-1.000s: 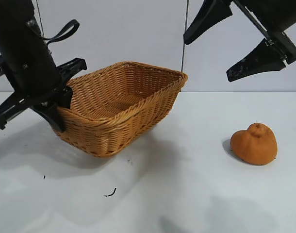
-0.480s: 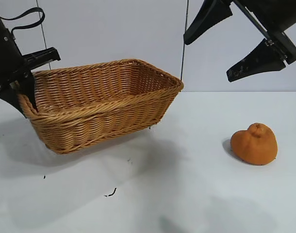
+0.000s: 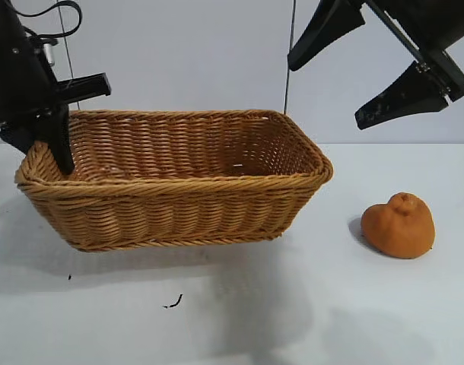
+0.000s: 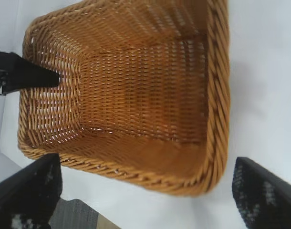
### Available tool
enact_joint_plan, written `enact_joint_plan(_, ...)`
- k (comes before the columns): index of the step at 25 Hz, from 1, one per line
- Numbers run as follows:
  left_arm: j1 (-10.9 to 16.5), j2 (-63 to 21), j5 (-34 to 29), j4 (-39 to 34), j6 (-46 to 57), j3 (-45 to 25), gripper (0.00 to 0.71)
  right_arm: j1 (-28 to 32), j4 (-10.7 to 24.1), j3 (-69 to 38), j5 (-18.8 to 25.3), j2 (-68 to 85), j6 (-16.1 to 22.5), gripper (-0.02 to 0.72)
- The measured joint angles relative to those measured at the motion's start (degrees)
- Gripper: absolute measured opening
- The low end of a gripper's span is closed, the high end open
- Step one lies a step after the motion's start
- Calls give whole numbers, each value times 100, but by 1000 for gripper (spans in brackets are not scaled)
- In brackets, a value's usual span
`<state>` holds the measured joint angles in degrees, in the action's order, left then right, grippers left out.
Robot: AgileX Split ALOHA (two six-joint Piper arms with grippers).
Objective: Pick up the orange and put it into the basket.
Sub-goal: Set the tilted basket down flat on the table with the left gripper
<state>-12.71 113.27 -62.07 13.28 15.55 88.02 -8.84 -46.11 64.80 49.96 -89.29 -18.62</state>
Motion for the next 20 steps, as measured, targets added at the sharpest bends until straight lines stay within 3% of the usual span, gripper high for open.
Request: enact_joint_plan(20,0,1038,522,291,-704,210,90,0,-6,0,14,0,63,696)
